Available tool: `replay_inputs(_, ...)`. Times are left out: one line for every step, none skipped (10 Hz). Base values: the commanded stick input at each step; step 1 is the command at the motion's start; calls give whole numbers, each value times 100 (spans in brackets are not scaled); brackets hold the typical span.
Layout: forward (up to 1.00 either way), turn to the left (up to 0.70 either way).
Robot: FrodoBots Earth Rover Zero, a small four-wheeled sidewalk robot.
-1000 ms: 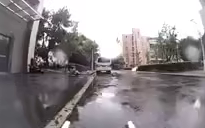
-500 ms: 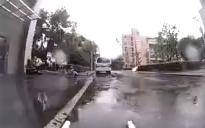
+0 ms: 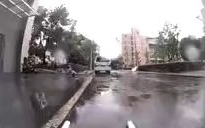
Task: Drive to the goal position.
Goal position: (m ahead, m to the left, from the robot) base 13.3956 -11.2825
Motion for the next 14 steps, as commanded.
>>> replay_inputs(70,0)
replay_inputs(70,0)
replay_inputs(70,0)
replay_inputs(70,0)
replay_inputs(70,0)
replay_inputs(70,0)
replay_inputs(70,0)
replay_inputs(70,0)
replay_inputs(70,0)
replay_inputs(70,0)
replay_inputs(70,0)
replay_inputs(70,0)
replay_inputs(70,0)
replay_inputs(70,0)
